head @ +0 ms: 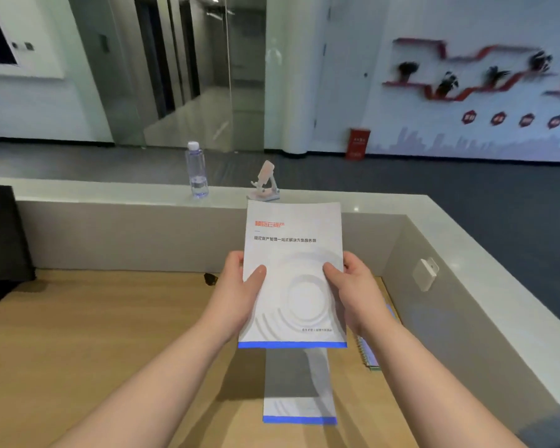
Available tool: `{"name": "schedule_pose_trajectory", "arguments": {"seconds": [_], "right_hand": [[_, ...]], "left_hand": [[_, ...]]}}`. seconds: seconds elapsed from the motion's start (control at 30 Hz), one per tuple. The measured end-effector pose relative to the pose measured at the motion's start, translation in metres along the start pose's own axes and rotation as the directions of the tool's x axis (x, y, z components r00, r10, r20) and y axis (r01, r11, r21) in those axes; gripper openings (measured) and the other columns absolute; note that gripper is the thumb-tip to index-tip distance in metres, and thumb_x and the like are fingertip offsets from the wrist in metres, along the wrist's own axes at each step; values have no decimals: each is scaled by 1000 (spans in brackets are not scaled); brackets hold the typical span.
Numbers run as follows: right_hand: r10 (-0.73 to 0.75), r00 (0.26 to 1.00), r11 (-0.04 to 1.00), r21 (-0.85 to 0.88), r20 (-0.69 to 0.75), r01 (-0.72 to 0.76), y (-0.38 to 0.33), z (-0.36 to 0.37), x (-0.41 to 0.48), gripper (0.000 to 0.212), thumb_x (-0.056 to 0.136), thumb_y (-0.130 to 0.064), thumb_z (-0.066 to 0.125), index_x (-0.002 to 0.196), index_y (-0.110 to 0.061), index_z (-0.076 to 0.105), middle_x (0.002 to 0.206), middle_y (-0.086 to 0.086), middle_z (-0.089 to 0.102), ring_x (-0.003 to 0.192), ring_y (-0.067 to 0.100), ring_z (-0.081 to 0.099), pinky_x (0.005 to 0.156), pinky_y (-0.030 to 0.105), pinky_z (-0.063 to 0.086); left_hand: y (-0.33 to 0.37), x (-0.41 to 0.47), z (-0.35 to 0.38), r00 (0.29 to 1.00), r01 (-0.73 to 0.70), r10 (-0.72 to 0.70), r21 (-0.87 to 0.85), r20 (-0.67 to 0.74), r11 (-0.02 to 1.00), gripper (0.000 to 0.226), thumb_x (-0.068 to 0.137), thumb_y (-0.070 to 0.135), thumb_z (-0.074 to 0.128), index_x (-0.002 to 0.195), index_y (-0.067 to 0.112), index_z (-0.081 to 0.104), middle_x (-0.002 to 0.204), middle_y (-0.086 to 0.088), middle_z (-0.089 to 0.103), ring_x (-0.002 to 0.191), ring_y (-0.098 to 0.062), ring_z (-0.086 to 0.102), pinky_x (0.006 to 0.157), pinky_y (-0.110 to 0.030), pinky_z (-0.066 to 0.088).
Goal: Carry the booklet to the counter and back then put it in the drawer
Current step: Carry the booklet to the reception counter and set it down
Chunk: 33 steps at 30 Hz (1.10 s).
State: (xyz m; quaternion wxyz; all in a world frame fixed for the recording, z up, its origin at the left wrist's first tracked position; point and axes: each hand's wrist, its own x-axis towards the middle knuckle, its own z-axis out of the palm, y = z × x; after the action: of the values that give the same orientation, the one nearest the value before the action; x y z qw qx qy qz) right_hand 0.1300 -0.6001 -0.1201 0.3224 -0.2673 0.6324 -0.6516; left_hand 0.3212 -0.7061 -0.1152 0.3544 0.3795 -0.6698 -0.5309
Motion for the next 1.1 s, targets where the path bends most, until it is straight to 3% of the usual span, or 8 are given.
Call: {"name": "schedule_pose_trajectory", "arguments": {"seconds": [0.1,0.27,0.4,0.47,0.6,0.73,0.93,1.1], "right_hand": [[-45,999,999,3,0,45,-19,2,-21,16,99,-16,60,109,-23,69,105,0,83,94,25,80,80,44,65],[-118,990,992,-49,-75,114,-42,-19,-55,15,102,-18,58,108,-27,69,104,-5,83,96,22,80,84,46,64],[-138,978,990,-57,-156,131,-52,-57,-80,13,102,-19,58,107,-25,69,103,-4,82,97,25,79,83,47,64],[-149,967,988,-67,-207,138,-57,-84,-94,12,101,-21,58,104,-27,69,103,-3,82,96,26,79,84,50,64],[-160,940,987,-73,-301,145,-66,-148,-124,14,100,-22,57,105,-28,69,104,-3,82,95,25,80,86,53,64],[-159,909,987,-70,-386,143,-65,-222,-158,17,102,-20,57,107,-31,69,106,-4,82,94,20,80,77,42,66],[-157,874,983,-155,-459,95,-65,-332,-207,11,101,-23,58,107,-23,66,110,2,78,101,27,76,93,59,59],[-192,867,974,-199,-459,111,-83,-420,-236,12,103,-24,57,103,-32,66,107,-5,77,95,19,76,88,49,63]], "left_hand": [[21,-11,-7,999,-51,51,29,-19,998,8,100,39,55,103,37,49,107,18,69,88,-1,70,73,-32,54],[45,-28,8,994,-107,107,19,32,994,7,103,38,50,99,40,45,107,18,65,80,11,65,60,-20,46],[60,-42,41,985,-136,133,14,111,991,8,104,38,49,99,39,43,107,18,65,87,3,66,64,-26,49],[69,-49,67,977,-153,150,12,153,988,8,103,38,50,99,36,43,106,18,65,87,3,66,64,-26,49],[86,-71,132,955,-186,181,0,233,983,13,101,38,55,103,35,42,104,20,63,78,19,61,51,-7,43],[99,-103,204,929,-218,207,1,307,976,23,100,39,58,114,32,42,108,23,61,87,10,64,62,-17,45],[120,-168,307,906,-230,220,-16,363,973,23,101,35,56,118,26,43,110,21,60,95,3,61,65,-20,44],[147,-213,385,910,-213,208,-25,359,977,26,101,37,56,121,25,43,111,21,61,99,-1,62,70,-27,49]]}}
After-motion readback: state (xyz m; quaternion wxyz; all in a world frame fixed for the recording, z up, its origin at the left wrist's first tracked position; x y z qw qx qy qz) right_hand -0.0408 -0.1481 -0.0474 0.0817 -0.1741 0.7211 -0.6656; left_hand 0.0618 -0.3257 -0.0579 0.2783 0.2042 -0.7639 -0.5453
